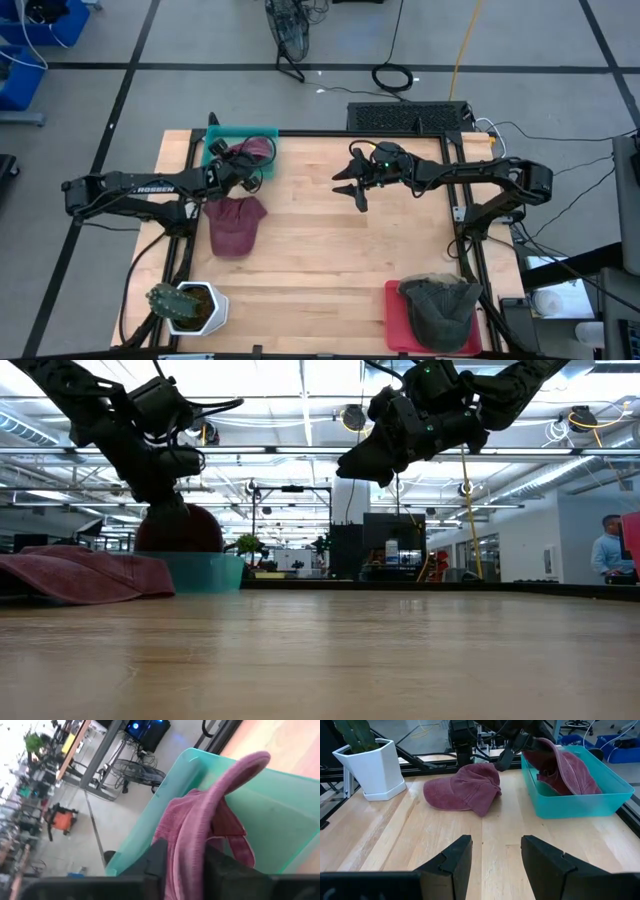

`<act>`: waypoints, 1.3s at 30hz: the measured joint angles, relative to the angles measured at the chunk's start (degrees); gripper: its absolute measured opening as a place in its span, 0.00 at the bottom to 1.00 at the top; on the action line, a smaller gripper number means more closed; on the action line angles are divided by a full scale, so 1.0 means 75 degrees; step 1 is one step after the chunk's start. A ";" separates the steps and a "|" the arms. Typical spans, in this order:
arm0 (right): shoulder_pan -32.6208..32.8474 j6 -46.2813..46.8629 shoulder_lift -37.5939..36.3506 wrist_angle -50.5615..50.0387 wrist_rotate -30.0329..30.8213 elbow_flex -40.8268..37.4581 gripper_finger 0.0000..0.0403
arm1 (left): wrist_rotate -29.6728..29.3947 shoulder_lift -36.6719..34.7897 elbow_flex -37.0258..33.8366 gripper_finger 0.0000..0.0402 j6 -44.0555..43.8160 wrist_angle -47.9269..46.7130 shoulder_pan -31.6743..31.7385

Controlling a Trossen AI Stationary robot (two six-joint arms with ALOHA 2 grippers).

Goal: Pick & Place hat
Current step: Put the right red cap into the blue bin

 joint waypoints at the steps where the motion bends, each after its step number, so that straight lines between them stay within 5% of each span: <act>1: 0.0000 0.0000 0.0000 -0.0003 0.0000 0.0000 0.38 | 0.0000 0.0000 0.0000 0.23 -0.0156 0.0000 0.0006; 10: 0.0000 0.0000 0.0000 -0.0017 0.0000 0.0000 0.38 | 0.0486 0.0000 0.0000 0.56 -0.0751 0.0015 0.0000; 17: 0.0000 -0.0055 0.0000 -0.0075 -0.0003 0.0000 0.38 | 0.1307 0.0000 0.0260 0.68 -0.1189 -0.0014 -0.0079; 25: 0.0000 -0.0060 0.0003 -0.0073 -0.0002 0.0000 0.38 | 0.2776 0.0000 0.0618 0.66 -0.1792 0.0247 -0.0332; 39: 0.0000 -0.0058 0.0003 -0.0070 -0.0003 0.0000 0.38 | 0.2754 0.0009 0.0621 0.48 -0.2710 0.0186 -0.0208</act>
